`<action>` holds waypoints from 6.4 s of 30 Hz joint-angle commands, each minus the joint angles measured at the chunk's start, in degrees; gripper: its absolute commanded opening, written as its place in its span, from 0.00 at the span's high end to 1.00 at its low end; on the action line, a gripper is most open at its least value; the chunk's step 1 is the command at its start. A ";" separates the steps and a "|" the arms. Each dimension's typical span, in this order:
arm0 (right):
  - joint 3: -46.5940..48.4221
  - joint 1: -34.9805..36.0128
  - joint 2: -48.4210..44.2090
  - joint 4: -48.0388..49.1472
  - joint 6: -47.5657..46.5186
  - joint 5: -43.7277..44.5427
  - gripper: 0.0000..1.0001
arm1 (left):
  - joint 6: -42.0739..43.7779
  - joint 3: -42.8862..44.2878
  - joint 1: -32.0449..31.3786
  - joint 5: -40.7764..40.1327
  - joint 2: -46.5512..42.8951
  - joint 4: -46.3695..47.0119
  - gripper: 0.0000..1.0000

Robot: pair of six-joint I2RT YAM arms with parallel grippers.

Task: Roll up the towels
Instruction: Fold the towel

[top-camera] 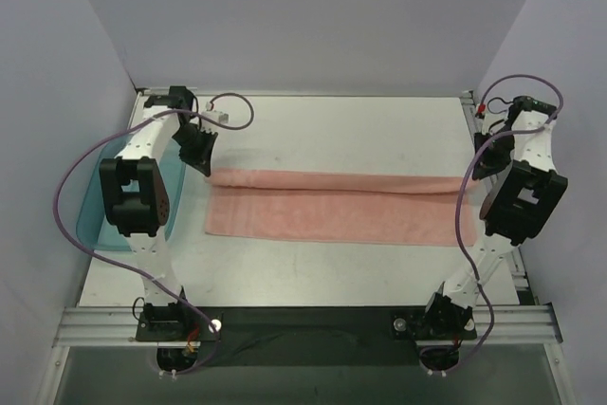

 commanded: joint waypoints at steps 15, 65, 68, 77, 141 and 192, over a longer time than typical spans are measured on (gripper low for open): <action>-19.36 -2.87 -5.31 2.06 -3.39 4.45 1.00 | 3.49 -14.98 4.18 0.29 -6.10 1.37 1.00; -12.69 -6.30 -0.38 -0.57 -2.68 3.14 1.00 | 1.03 -36.07 4.00 1.61 -13.12 8.31 1.00; -13.21 -6.03 -0.03 -0.48 -2.68 3.49 1.00 | 0.15 -36.61 3.91 0.91 -11.89 10.43 1.00; -12.87 -5.86 0.94 -0.31 -3.30 5.33 1.00 | -0.03 -35.47 3.91 -0.33 -10.04 11.57 1.00; -16.20 -6.65 1.56 1.01 -2.59 6.48 1.00 | -2.49 -20.19 2.68 -2.79 -0.55 8.59 1.00; -27.19 -1.81 -7.77 0.66 -5.23 2.60 0.65 | -0.20 -34.59 -7.86 1.08 -20.34 15.61 0.60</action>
